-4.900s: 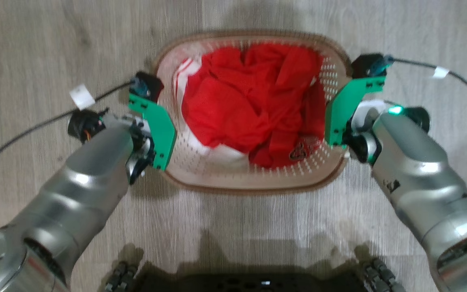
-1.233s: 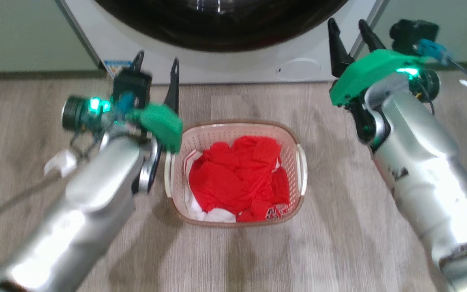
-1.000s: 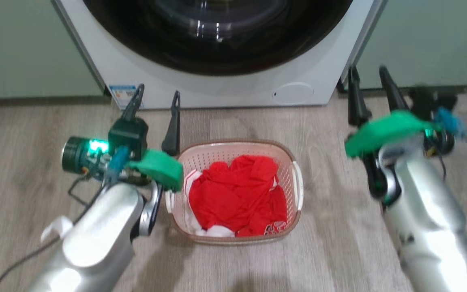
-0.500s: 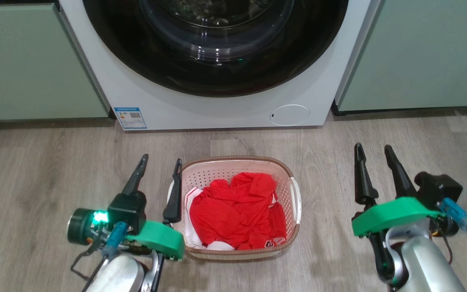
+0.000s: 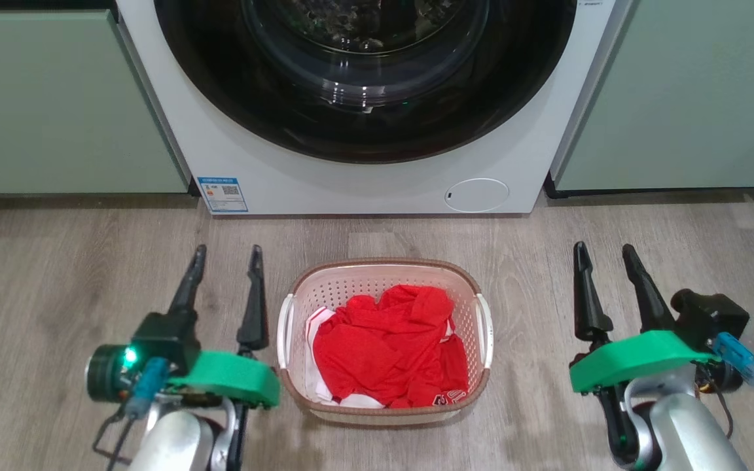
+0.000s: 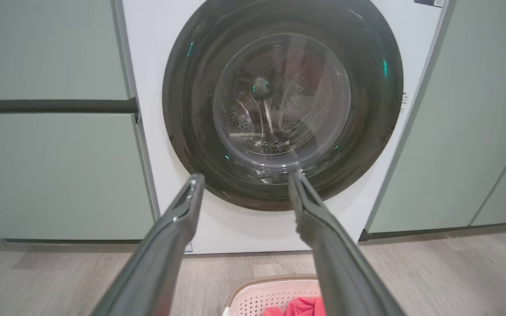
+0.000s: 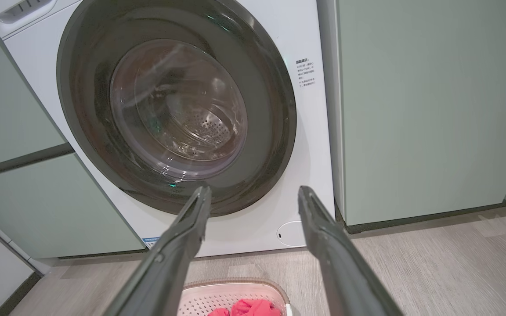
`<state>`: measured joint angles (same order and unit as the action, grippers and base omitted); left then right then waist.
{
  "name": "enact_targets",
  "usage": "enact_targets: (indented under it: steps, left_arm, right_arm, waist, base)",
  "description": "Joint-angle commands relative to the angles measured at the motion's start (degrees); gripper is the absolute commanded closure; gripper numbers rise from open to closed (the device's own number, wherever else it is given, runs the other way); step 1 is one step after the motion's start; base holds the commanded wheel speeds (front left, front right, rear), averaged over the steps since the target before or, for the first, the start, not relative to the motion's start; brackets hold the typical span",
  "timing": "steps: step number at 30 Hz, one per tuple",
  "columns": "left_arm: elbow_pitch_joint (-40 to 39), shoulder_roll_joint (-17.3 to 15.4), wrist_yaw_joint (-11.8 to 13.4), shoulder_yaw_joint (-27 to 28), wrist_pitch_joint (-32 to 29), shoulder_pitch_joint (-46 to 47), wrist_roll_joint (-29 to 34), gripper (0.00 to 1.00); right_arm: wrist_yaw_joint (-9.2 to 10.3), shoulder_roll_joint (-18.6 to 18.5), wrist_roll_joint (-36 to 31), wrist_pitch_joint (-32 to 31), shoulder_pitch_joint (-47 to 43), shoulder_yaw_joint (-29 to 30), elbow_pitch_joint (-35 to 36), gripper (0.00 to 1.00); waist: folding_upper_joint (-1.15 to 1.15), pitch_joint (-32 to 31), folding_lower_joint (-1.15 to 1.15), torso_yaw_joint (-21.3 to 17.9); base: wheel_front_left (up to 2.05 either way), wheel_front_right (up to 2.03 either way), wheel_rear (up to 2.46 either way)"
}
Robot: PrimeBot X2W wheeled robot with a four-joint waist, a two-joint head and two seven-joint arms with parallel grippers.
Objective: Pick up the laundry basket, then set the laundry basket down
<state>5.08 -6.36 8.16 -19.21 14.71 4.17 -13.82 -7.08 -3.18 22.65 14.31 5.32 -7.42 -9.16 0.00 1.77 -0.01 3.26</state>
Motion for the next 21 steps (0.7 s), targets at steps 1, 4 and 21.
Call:
enact_targets:
  steps: [1, 4, 21]
  left_arm:
    - [-1.69, 0.15, -0.45, 2.8, 0.29, 1.67, -0.22, 0.0]
    - [-1.62, 1.01, -2.17, 4.68, 0.29, 1.35, 0.13, 0.0]
    - [0.17, 3.33, -6.54, 8.11, 0.29, 0.59, 2.89, 0.0]
  right_arm:
    - [-0.41, 0.3, -0.42, 0.69, 1.11, -1.14, 2.14, 0.0]
    - [-0.41, 0.3, -0.18, 0.69, 0.97, -0.92, 2.19, 0.0]
    - [-0.41, 0.3, 0.1, 0.69, 1.05, -0.9, 1.45, 0.0]
  waist:
    - [0.0, 0.0, 0.01, 0.03]
    - [0.0, 0.01, 0.01, 0.17]
    - [0.0, -0.36, 0.01, 0.21]
  base:
    - [0.0, 0.0, 0.0]
    - [0.0, 0.0, 0.0]
    - [0.0, 0.0, 0.0]
